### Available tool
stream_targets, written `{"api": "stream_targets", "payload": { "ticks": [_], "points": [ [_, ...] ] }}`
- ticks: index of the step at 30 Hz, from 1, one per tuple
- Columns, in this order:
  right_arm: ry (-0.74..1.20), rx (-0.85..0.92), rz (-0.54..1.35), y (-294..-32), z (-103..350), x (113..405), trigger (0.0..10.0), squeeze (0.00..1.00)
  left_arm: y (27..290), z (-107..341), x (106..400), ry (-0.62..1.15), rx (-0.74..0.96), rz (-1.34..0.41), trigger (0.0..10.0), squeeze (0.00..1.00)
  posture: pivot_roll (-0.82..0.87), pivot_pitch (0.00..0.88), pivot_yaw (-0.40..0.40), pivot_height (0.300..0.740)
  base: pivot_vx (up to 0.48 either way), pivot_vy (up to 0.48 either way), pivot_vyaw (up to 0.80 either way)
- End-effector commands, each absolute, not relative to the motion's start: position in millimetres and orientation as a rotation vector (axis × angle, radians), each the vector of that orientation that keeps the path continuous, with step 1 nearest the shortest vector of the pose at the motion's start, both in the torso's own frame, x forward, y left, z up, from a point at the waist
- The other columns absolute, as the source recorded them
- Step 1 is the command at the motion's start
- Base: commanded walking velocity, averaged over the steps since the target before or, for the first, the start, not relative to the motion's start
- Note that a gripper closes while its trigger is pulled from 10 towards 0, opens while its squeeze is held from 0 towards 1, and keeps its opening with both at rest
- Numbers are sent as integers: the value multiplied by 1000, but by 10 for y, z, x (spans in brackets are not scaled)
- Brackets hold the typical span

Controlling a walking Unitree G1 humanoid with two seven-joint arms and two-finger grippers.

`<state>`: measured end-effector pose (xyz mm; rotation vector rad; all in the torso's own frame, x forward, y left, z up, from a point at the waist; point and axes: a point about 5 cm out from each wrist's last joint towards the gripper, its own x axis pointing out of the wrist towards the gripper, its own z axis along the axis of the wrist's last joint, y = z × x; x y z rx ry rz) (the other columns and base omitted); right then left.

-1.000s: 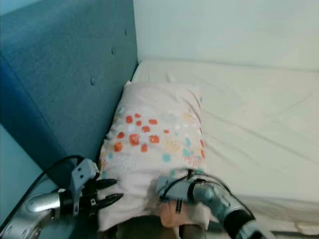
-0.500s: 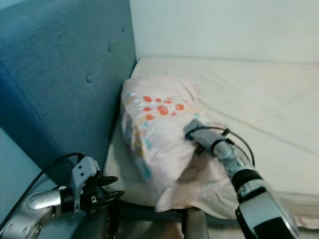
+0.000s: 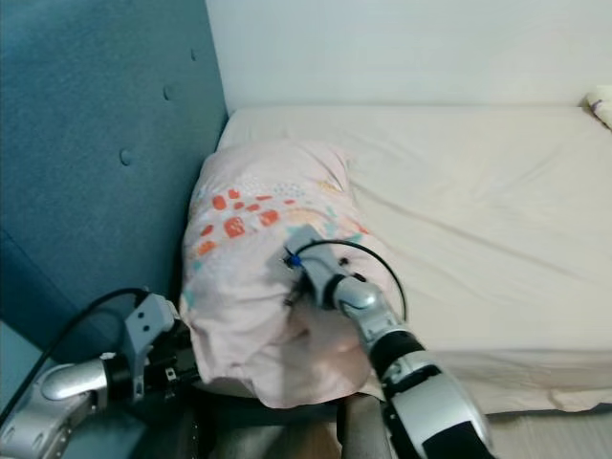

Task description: Clean up the room

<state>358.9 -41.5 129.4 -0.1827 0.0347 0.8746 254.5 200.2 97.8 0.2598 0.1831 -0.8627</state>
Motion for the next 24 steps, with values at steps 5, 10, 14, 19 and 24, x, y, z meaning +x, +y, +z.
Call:
{"api": "stream_targets", "payload": {
  "ticks": [5, 10, 14, 19, 24],
  "points": [
    [-212, 4, 1054, -210, 1853, 3524, 1098, 0, 2003, 993, 2593, 178, 294, -859, 10000, 0, 38, 127, -50, 583, 0, 0, 0],
    [-219, -50, 1099, -480, 1894, 3424, 10000, 0, 2009, 999, 2614, 173, 307, -847, 10000, 0, 32, 109, -55, 583, 0, 0, 0],
    [-116, -130, 1160, -571, 1732, 3325, 10000, 192, 2029, 1004, 2618, 173, 310, -844, 10000, 0, 29, 103, -54, 583, 0, 0, 0],
    [196, -303, 1380, -818, 1255, 2927, 10000, 1000, 2055, 1019, 2641, 173, 325, -845, 10000, 0, 27, 95, -52, 583, 0, 0, 0],
    [344, -403, 1454, -991, 1090, 2709, 10000, 0, 2040, 1021, 2656, 171, 329, -854, 10000, 0, 27, 94, -45, 583, 0, 0, 0]
  ]
}}
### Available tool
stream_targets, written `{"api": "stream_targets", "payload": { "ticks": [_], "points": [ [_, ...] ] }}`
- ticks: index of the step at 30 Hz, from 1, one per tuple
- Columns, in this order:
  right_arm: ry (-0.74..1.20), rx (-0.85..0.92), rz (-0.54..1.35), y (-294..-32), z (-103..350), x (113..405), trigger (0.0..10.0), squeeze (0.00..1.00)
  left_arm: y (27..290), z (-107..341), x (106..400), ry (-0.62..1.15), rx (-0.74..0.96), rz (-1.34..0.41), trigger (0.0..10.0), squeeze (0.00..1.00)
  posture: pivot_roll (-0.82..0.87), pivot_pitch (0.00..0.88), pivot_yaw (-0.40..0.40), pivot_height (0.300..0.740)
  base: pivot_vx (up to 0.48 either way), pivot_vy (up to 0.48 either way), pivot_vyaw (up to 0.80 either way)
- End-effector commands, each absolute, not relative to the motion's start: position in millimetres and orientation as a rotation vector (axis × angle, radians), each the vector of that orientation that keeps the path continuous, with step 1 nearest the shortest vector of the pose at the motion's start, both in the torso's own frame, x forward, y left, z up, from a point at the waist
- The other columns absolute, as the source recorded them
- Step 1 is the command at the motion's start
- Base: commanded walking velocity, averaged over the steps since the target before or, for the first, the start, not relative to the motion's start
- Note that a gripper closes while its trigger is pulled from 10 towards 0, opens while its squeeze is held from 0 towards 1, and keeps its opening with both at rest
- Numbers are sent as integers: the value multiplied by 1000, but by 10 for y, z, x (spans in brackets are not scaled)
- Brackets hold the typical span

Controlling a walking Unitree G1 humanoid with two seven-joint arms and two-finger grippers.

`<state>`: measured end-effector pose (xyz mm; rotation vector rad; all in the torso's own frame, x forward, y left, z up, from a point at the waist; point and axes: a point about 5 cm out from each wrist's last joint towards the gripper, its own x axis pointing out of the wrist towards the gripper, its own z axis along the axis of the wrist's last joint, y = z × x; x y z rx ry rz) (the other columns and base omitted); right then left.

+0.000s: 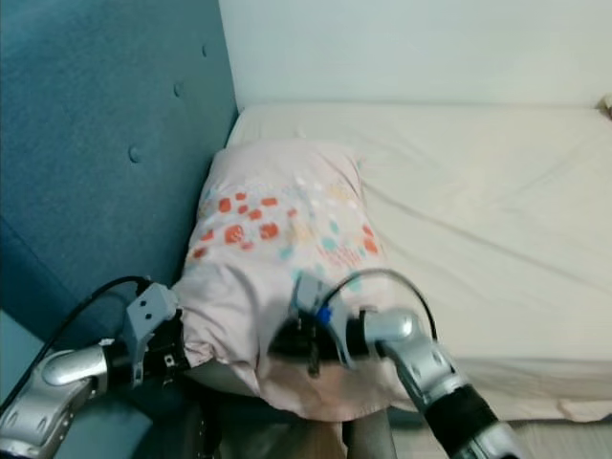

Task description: Clean up the room

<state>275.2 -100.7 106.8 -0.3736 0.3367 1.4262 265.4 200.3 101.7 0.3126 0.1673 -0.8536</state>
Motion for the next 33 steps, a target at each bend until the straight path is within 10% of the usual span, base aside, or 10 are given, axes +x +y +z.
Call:
{"api": "stream_targets", "payload": {
  "ticks": [1, 14, 33],
  "points": [
    [367, -410, 1457, -1022, 1082, 2677, 10000, 0, 2034, 1020, 2657, 171, 331, -857, 10000, 0, 27, 94, -45, 583, 0, 0, 0],
    [-35, 102, 1505, -1188, 2203, 2623, 10000, 0, 2143, 1010, 2611, 201, 375, -861, 10000, 0, 29, 89, -41, 583, 0, 0, 0],
    [179, -220, 579, -1768, 1571, 3335, 10000, 0, 2267, 1370, 2293, 75, 217, -831, 10000, 0, 41, 80, -62, 583, 0, 0, 0]
  ]
}}
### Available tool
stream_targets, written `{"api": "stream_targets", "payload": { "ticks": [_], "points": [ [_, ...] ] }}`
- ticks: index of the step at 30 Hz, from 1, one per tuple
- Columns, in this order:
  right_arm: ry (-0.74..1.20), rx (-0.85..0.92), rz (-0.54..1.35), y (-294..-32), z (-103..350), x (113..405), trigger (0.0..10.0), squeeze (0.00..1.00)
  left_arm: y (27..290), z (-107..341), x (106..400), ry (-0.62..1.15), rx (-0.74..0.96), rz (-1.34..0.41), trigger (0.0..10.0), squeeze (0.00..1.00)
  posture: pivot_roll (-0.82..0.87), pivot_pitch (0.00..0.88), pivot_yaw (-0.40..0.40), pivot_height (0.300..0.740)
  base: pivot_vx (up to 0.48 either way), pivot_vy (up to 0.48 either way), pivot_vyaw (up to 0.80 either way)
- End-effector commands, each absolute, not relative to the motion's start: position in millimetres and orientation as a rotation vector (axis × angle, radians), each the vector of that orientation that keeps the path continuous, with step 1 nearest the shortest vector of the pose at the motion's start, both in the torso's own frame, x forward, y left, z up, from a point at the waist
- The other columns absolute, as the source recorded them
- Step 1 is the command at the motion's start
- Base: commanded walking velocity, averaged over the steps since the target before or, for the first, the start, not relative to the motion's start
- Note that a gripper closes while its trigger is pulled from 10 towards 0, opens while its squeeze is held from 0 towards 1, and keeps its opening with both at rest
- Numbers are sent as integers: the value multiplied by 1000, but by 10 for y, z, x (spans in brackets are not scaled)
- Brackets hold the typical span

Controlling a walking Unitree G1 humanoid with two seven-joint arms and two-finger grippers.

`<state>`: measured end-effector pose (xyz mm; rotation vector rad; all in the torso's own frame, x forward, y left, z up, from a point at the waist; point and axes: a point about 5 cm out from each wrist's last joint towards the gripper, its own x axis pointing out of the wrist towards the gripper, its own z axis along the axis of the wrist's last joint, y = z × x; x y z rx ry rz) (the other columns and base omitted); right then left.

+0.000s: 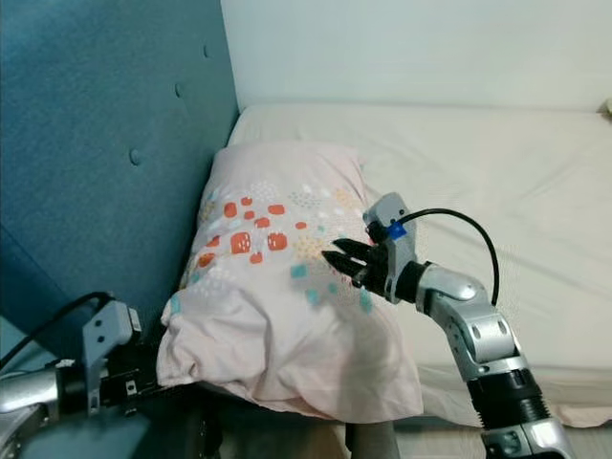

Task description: Clean up the room

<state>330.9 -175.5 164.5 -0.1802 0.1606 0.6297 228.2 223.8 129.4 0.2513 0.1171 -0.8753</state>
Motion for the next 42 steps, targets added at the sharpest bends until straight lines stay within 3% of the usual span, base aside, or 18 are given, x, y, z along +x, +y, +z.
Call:
{"api": "stream_targets", "payload": {
  "ticks": [1, 8, 12, 16, 18, 22, 26, 29, 34, 36, 37, 42],
  "points": [
    [186, -240, 525, -1802, 1527, 3361, 10000, 0, 2255, 1389, 2299, 57, 198, -817, 10000, 0, 39, 80, -62, 583, 0, 0, 0],
    [183, -304, 437, -1853, 1383, 3377, 10000, 0, 2331, 1505, 2362, -29, 168, -693, 10000, 0, 39, 81, -65, 583, 0, 0, 0],
    [200, -399, 487, -1787, 1281, 3319, 10000, 0, 2280, 1572, 2322, -29, 183, -744, 10000, 0, 38, 83, -64, 583, 0, 0, 0],
    [194, -429, 498, -1764, 1265, 3309, 10000, 0, 2239, 1579, 2322, -51, 317, -747, 10000, 0, 35, 88, -64, 583, 0, 0, 0],
    [194, -432, 501, -1749, 1241, 3298, 10000, 0, 2156, 1668, 2365, -147, 375, -695, 10000, 0, 32, 91, -64, 583, 0, 0, 0],
    [196, -437, 509, -1738, 1215, 3288, 10000, 0, 2073, 1738, 2360, -186, 239, -677, 10000, 0, 32, 91, -64, 583, 0, 0, 0],
    [190, -443, 522, -1715, 1190, 3282, 10000, 0, 1977, 1764, 2228, -161, 73, -805, 10000, 0, 31, 91, -66, 583, 0, 0, 0],
    [193, -464, 540, -1706, 1161, 3269, 10000, 0, 1937, 1712, 2031, -39, 71, -1001, 10000, 0, 32, 94, -69, 583, 0, 0, 0],
    [194, -475, 547, -1708, 1147, 3265, 10000, 0, 1916, 1737, 1935, 3, 31, -1083, 10000, 0, 32, 94, -70, 583, 0, 0, 0],
    [195, -477, 548, -1710, 1142, 3264, 10000, 0, 1915, 1779, 1950, -27, 4, -1067, 10000, 0, 33, 95, -72, 583, 0, 0, 0],
    [197, -480, 548, -1711, 1130, 3262, 10000, 0, 1938, 1890, 2078, -130, -16, -953, 10000, 0, 37, 95, -75, 583, 0, 0, 0],
    [198, -473, 538, -1705, 1113, 3268, 10000, 0, 1956, 2030, 2308, -238, -2, -746, 10000, 0, 38, 94, -76, 583, 0, 0, 0]
  ]
}}
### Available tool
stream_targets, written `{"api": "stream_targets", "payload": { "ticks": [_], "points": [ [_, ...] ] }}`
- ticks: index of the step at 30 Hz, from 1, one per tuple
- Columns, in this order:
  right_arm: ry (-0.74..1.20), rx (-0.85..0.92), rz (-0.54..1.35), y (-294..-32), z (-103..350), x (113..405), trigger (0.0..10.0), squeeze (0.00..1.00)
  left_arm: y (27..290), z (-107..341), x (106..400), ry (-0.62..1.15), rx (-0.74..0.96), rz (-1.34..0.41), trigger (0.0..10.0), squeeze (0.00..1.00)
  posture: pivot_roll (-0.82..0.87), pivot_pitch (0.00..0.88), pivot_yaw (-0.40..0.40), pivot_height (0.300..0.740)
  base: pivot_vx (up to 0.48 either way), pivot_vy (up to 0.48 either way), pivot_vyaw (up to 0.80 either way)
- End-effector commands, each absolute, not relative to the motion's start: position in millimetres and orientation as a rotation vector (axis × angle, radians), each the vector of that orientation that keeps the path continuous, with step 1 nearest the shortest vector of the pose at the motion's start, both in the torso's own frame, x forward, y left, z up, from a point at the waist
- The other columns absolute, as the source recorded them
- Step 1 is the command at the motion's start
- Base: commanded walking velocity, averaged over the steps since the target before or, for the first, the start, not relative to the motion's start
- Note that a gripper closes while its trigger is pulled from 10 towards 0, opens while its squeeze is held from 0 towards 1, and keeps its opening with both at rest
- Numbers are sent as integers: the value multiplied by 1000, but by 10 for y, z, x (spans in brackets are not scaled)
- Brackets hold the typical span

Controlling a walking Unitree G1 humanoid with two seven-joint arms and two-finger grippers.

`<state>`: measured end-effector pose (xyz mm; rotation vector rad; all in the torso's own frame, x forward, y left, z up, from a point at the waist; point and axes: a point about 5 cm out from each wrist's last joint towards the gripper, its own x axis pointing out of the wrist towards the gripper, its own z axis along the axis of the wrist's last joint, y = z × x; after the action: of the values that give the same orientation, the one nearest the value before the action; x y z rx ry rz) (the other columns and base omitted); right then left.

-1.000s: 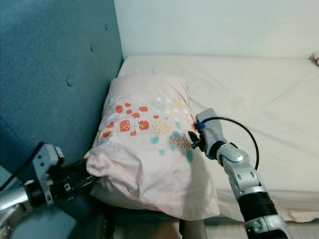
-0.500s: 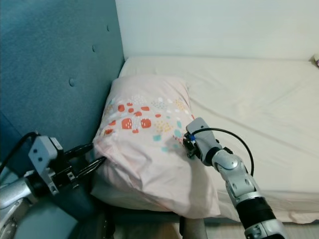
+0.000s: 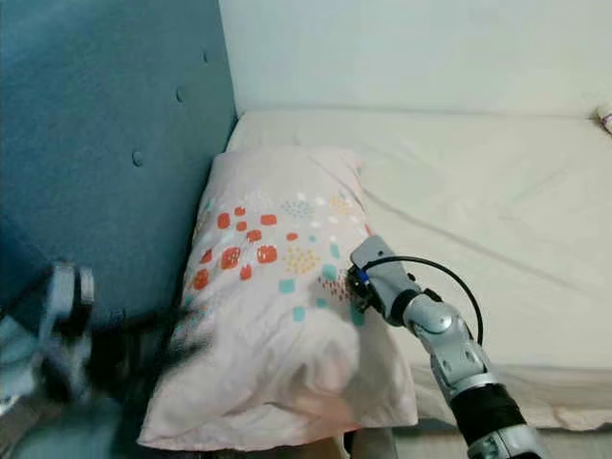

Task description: Clean up the room

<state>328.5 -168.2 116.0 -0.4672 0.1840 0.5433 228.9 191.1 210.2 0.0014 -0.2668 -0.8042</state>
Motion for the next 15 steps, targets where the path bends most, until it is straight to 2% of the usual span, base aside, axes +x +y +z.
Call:
{"api": "stream_targets", "payload": {
  "ticks": [1, 5, 7, 10, 15],
  "points": [
    [213, -448, 502, -1713, 1101, 3286, 10000, 0, 1887, 1923, 2400, -153, 64, -682, 10000, 0, 35, 92, -72, 583, 0, 0, 0],
    [237, -400, 409, -1756, 1082, 3312, 10000, 0, 1824, 1706, 2454, -34, 170, -620, 10000, 0, 30, 92, -69, 583, 0, 0, 0],
    [237, -400, 409, -1756, 1082, 3312, 10000, 0, 1824, 1706, 2454, -34, 170, -620, 10000, 0, 30, 92, -69, 583, 0, 0, 0],
    [256, -268, 151, -1887, 1029, 3324, 10000, 0, 1701, 1516, 2456, 30, 214, -615, 10000, 0, 25, 95, -66, 583, 0, 0, 0],
    [287, -221, 12, -1976, 962, 3306, 10000, 0, 1663, 1516, 2480, 14, 208, -613, 10000, 0, 24, 96, -62, 583, 0, 0, 0]
  ]
}}
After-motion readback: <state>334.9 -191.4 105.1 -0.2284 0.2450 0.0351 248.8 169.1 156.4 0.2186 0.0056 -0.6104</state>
